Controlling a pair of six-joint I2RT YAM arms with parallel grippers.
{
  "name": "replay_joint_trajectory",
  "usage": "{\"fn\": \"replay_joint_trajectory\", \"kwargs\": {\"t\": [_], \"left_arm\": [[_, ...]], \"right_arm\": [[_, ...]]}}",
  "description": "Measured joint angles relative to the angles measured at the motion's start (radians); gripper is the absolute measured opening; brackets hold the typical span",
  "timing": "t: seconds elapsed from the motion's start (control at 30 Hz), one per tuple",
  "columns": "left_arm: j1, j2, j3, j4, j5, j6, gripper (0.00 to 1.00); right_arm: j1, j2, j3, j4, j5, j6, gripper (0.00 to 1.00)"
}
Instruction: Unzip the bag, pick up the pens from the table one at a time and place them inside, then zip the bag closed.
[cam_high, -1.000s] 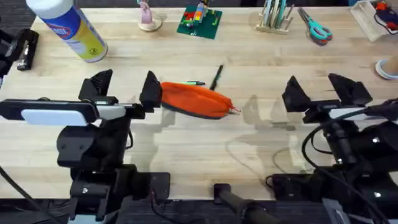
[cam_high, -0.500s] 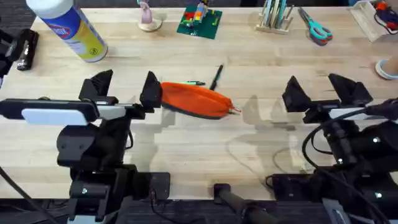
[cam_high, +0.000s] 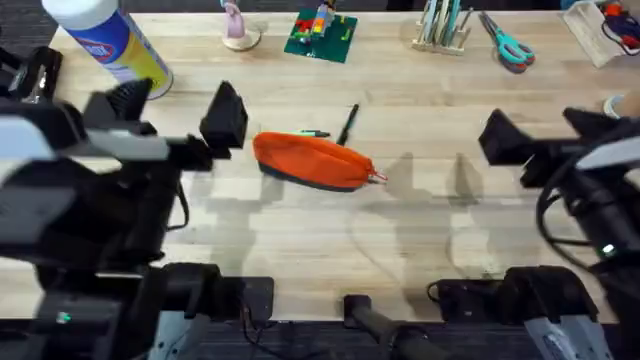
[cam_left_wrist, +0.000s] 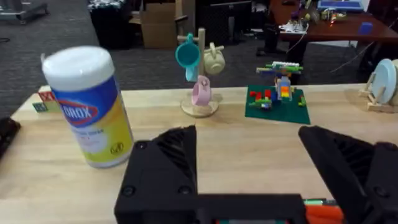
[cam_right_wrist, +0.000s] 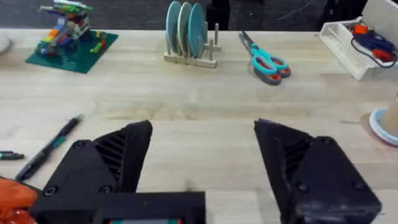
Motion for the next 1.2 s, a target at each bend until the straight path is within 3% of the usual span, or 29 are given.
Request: {"fn": "replay_joint_trajectory", "kwargs": {"t": [0.23, 0.4, 0.53, 0.67, 0.9, 1.03, 1.2], "left_arm": [[0.000, 0.223, 0.184, 0.000, 0.025, 0.113, 0.992], [0.000, 0.338, 0.270, -0.002, 0.046, 0.199, 0.992], [0.000, 0.399, 0.330, -0.062, 0.122, 0.281, 0.992], [0.000, 0.461, 0.396, -0.205, 0.234, 0.378, 0.991], [0.000, 0.579, 0.472, -0.424, 0.431, 0.566, 0.991], [0.000, 0.614, 0.493, -0.436, 0.493, 0.612, 0.992], [0.000, 0.619, 0.496, -0.415, 0.505, 0.633, 0.993]], "right_arm": [[-0.001, 0.311, 0.231, -0.011, -0.001, -0.008, 0.996], [-0.002, 0.533, 0.433, -0.135, -0.028, -0.011, 0.997], [-0.002, 0.683, 0.593, -0.279, -0.059, -0.014, 0.997], [-0.002, 0.799, 0.724, -0.378, -0.075, -0.015, 0.997], [-0.002, 0.867, 0.789, -0.397, -0.085, -0.015, 0.997], [-0.002, 0.868, 0.789, -0.395, -0.085, -0.015, 0.997], [-0.002, 0.868, 0.789, -0.396, -0.085, -0.015, 0.997]]}}
